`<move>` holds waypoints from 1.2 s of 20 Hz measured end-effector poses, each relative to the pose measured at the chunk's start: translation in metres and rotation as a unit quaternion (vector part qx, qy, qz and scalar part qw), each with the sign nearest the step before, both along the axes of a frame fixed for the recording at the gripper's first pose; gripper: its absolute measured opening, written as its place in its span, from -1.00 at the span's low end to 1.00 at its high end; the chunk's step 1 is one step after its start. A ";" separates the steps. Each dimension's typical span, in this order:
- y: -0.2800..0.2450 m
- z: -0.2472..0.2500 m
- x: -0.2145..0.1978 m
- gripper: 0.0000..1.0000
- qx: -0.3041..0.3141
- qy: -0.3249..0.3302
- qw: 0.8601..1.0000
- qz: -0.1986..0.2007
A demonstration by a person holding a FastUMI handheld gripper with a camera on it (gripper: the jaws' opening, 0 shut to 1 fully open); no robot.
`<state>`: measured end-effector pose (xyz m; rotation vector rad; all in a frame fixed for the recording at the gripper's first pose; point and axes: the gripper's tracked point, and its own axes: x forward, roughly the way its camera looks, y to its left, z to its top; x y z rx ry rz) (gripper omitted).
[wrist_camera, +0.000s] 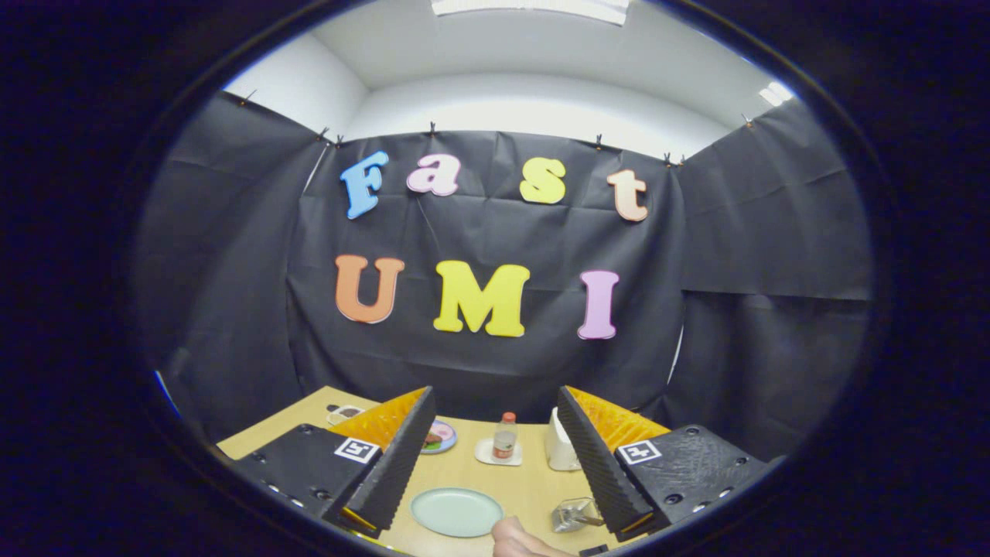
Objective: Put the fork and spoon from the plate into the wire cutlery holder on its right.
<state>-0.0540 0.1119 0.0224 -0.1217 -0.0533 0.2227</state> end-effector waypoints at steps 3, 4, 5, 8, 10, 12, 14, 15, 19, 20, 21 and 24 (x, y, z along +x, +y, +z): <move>0.009 -0.007 -0.011 0.92 0.027 0.002 1.000 0.013; 0.007 -0.008 -0.010 0.91 0.022 0.000 1.000 0.004; 0.006 -0.010 -0.007 0.91 0.016 -0.002 1.000 -0.005; 0.013 -0.025 -0.013 0.91 0.018 0.020 1.000 -0.011; 0.012 -0.028 -0.009 0.91 0.021 0.022 0.999 -0.018; 0.015 -0.030 -0.008 0.92 0.018 0.021 0.999 -0.021; 0.020 -0.032 -0.009 0.92 0.016 0.020 0.999 -0.024; 0.022 -0.032 -0.007 0.91 0.012 0.016 0.999 -0.027; 0.028 -0.030 -0.007 0.92 0.008 0.005 0.999 -0.037; 0.031 -0.031 -0.007 0.92 0.008 0.006 0.999 -0.038; 0.036 -0.031 -0.006 0.92 0.007 0.007 0.999 -0.039; 0.040 -0.027 -0.003 0.92 0.000 0.003 0.999 -0.040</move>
